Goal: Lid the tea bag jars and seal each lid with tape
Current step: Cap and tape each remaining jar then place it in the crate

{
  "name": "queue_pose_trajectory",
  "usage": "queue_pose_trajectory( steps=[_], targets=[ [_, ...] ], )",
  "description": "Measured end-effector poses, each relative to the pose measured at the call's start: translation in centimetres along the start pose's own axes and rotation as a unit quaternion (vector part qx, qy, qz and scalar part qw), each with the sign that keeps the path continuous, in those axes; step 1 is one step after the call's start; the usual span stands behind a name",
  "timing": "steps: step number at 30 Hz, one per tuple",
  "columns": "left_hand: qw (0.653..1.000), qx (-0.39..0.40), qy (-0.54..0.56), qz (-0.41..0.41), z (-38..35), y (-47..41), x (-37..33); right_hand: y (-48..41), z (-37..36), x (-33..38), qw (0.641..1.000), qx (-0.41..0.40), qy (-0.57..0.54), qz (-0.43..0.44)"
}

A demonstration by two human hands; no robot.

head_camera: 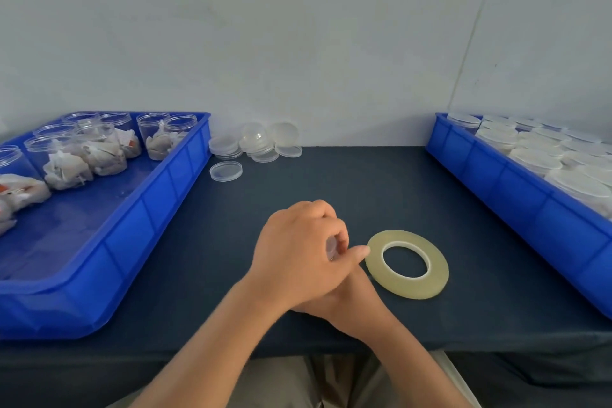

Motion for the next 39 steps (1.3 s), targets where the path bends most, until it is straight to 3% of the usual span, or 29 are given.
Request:
queue_pose_trajectory(
  steps=[3,5,10,14,19,23,25,27,32,36,39],
  targets=[
    [0.981,0.067,0.163,-0.077,0.5,0.3,1.3,0.1,0.1,0.2,0.996,0.039,-0.076,0.001],
    [0.964,0.091,0.237,-0.080,1.0,0.4,2.0,0.2,0.3,0.2,0.996,0.043,-0.074,0.006],
    [0.975,0.027,0.219,-0.027,2.0,1.1,4.8,0.4,0.4,0.5,0.997,0.012,-0.077,-0.001],
    [0.963,0.056,0.258,0.057,1.6,1.8,6.5,0.2,0.4,0.6,0.995,0.011,-0.099,-0.008],
    [0.964,0.134,0.196,0.119,0.7,2.5,4.2,0.5,0.4,0.7,0.998,0.004,-0.068,0.007],
    [0.982,0.059,-0.019,0.178,0.2,1.8,1.0,0.5,0.2,1.7,0.998,-0.028,0.031,0.039],
    [0.985,0.013,-0.093,0.147,0.0,1.2,-0.4,0.6,0.4,2.1,0.997,-0.033,0.050,0.048],
    [0.994,-0.007,-0.075,0.081,-0.2,0.7,-0.5,0.5,0.6,1.7,0.999,-0.023,0.017,0.037],
    [0.984,0.120,0.090,-0.100,0.5,0.5,1.2,0.3,0.9,1.0,0.994,0.050,-0.092,0.031],
    [0.977,0.125,0.135,-0.104,1.0,0.8,1.7,0.3,0.5,0.8,0.994,0.030,-0.095,0.036],
    [0.992,0.082,0.099,-0.008,1.0,1.7,2.5,0.2,0.5,0.6,0.995,-0.028,-0.094,0.022]
  ],
)
Point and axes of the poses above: each hand's wrist, its own y-axis away from the middle knuckle, its own z-axis out of the back of the hand, x = y × z, the point moved 6 cm from there along -y, towards the middle knuckle, and after that the axes turned 5 degrees about y, right-handed, at the moved point
